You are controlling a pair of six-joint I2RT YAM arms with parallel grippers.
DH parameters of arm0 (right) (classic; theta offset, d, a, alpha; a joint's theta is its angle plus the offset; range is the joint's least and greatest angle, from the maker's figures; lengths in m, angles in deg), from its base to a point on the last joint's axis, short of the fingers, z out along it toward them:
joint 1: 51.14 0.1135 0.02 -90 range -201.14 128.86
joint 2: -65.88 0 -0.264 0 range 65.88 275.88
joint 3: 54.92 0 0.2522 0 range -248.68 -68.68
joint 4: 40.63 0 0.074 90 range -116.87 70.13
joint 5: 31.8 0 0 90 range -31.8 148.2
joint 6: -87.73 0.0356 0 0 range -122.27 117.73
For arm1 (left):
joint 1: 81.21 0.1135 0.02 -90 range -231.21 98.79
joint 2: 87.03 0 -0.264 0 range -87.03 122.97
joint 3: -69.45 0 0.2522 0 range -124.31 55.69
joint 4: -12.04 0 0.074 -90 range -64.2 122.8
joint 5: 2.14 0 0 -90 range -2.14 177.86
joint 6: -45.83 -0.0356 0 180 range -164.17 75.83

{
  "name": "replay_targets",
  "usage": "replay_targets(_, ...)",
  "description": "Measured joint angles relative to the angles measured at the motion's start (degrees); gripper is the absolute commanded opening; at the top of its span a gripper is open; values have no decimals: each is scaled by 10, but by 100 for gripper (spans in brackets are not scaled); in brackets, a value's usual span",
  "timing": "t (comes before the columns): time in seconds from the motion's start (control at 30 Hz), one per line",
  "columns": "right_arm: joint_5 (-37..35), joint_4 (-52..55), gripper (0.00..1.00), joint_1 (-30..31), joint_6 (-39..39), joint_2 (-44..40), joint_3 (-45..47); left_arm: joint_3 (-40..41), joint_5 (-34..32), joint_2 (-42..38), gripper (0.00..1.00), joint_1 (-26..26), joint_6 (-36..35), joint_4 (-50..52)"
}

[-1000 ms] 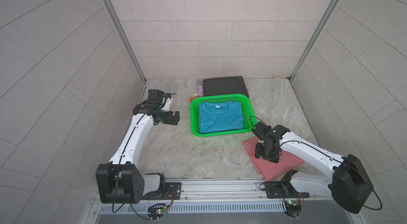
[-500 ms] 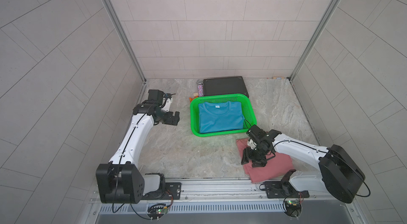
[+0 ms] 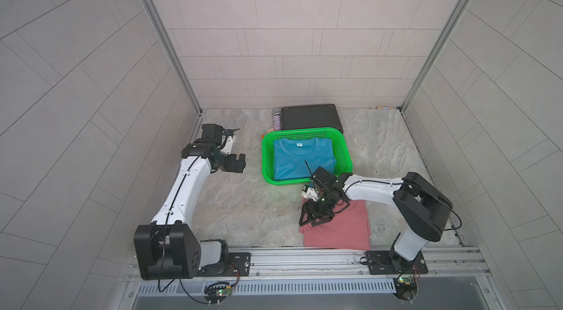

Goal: Put the folded t-shirts into the basket
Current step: Move the T-shirt to the center of the board, then adjust the bin at the center of the board.

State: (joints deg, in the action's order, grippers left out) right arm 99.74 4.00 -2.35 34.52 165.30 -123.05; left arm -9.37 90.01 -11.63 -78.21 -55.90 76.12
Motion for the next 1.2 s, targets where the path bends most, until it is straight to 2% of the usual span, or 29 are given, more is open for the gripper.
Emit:
replay_targets(0.23, -13, 0, 68, 66, -67, 77, -113, 33, 70, 2, 100, 41, 41, -11)
replay_targets(0.4, -11, 8, 68, 92, -89, 123, -172, 51, 131, 1, 100, 48, 78, -15)
replay_targets(0.5, -10, 13, 70, 97, -92, 122, -183, 70, 173, -7, 93, 48, 102, -20)
replay_targets(0.63, -17, 26, 73, 100, -83, 82, -176, 73, 216, -14, 92, 48, 115, 0)
replay_targets(0.7, -27, 37, 73, 98, -74, 35, -165, 61, 240, -18, 98, 48, 115, 16)
replay_targets(0.77, -42, 47, 74, 90, -63, -42, -144, 43, 280, -19, 100, 49, 114, 24)
replay_targets(0.87, -62, 65, 74, 56, -56, -141, -101, 30, 366, -18, 100, 49, 124, 30)
replay_targets(0.97, -89, 97, 75, -8, -46, -227, -45, 32, 423, -18, 100, 33, 151, 31)
replay_targets(1.07, -122, 137, 77, -83, -34, -296, 11, 50, 442, -18, 100, -23, 176, 31)
replay_targets(1.2, -140, 189, 77, -184, -28, -362, 58, 115, 433, -17, 100, -101, 216, 30)
